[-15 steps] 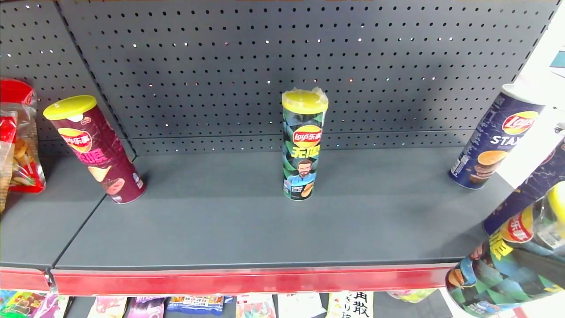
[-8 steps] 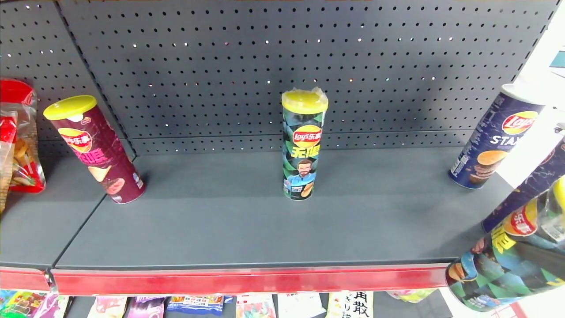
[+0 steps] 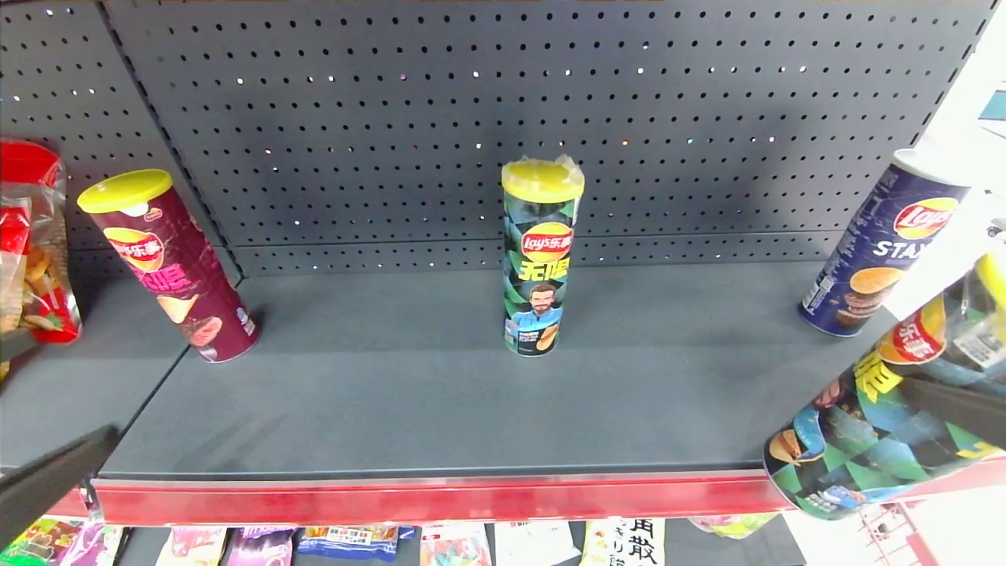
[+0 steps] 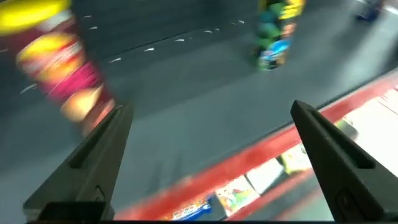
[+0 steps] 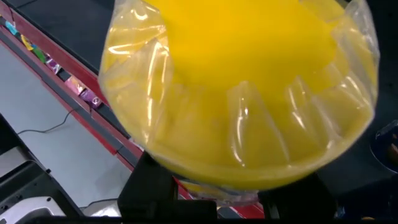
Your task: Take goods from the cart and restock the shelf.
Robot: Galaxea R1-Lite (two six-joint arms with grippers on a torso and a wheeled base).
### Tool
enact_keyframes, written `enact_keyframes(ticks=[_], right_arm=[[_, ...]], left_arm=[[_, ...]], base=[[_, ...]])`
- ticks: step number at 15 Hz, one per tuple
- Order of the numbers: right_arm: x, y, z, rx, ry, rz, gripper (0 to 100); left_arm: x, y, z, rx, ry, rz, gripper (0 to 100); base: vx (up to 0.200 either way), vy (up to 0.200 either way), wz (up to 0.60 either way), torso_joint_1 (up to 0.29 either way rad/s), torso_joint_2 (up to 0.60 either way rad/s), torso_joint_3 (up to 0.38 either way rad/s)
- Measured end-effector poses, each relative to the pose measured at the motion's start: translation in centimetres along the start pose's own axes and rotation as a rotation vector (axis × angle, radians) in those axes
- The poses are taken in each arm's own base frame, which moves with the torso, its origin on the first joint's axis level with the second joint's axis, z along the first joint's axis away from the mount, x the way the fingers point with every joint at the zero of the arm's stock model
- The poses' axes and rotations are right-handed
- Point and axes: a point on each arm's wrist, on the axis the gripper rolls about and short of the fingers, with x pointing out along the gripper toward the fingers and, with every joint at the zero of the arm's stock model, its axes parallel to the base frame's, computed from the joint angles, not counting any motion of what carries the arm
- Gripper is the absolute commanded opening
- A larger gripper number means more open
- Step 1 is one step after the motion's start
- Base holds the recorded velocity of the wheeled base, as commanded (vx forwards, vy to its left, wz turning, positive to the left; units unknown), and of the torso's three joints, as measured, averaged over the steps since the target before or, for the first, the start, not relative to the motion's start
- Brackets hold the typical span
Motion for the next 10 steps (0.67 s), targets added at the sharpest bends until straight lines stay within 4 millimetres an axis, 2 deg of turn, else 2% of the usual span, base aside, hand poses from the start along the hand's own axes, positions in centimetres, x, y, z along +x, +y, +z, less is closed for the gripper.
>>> enact_keyframes(ticks=[2,4,7,10], right_arm=[[0.0,0.0,0.0,0.005,0.000,0.006,0],[0.1,0.1,-0.2,0.018,0.007,0.010,0],[0.1,0.1,-0.2,0.026,0.007,0.009,0],[0.1,0.1,-0.3,0.028,0.011,0.009,0]], left_arm=[[5.0,0.9,2.1,0.022,0.026,-0.146,100],[10.1,0.8,3.2,0.029,0.060,-0.263,100],[18.2,-0.9,4.3,0.040,0.079,-0.429,100],[24.4,-3.2,4.3,0.050,0.070,-0.557,100]], base=[[0.000,0.000,0.00,0.000,0.00,0.000],[0.000,0.000,0.00,0.000,0.00,0.000],[0.000,0.000,0.00,0.000,0.00,0.000],[0.000,0.000,0.00,0.000,0.00,0.000]])
